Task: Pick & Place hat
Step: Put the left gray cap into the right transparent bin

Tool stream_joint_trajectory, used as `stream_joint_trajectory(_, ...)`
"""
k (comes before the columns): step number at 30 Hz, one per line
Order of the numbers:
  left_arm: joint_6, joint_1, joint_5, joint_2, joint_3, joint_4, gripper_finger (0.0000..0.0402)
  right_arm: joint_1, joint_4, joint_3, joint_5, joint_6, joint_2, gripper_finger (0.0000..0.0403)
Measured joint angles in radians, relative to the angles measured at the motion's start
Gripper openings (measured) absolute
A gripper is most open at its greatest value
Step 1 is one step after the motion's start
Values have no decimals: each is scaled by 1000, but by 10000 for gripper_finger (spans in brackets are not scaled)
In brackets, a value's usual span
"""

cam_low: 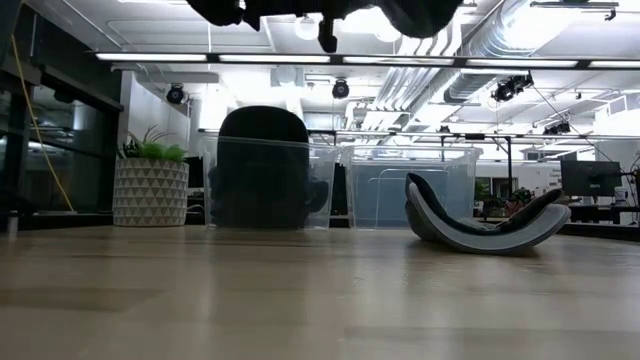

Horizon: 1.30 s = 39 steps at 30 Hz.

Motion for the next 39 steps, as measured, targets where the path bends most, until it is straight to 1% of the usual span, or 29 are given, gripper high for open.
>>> stream_joint_trajectory(4, 9, 0, 27, 0, 0, -58, 0, -17, -93, 2, -5, 65, -7, 181)
stream_joint_trajectory(7, 33, 0, 39, 0, 18, -135, 0, -36, -171, 39, -21, 96, 16, 182)
stream_joint_trajectory(10, 121, 0, 47, 1, 102, -316, 0, -49, -243, 95, -24, 103, 53, 182)
stream_joint_trajectory(14, 275, -1, 39, 1, 250, -610, 0, -81, -385, 189, -24, 117, 115, 182)
stream_joint_trajectory(17, 388, -1, -11, 1, 341, -801, 0, -108, -499, 259, -19, 136, 162, 182)
stream_joint_trajectory(20, 492, 0, -81, 1, 395, -929, 0, -122, -541, 303, -19, 143, 201, 182)
stream_joint_trajectory(24, 575, 0, -189, 1, 414, -982, 0, -135, -550, 338, -43, 171, 235, 186)
stream_joint_trajectory(26, 601, 0, -246, 1, 414, -985, 0, -135, -550, 342, -60, 191, 245, 194)
stream_joint_trajectory(28, 614, 0, -280, 1, 414, -986, 0, -131, -557, 343, -61, 199, 259, 206)
stream_joint_trajectory(32, 643, 0, -312, 1, 414, -985, 0, -130, -575, 342, -49, 214, 303, 235)
stream_joint_trajectory(36, 655, 0, -328, 1, 414, -986, 0, -127, -580, 342, 1, 210, 345, 258)
stream_joint_trajectory(39, 656, 0, -331, 1, 414, -982, 0, -126, -580, 342, 45, 208, 373, 265)
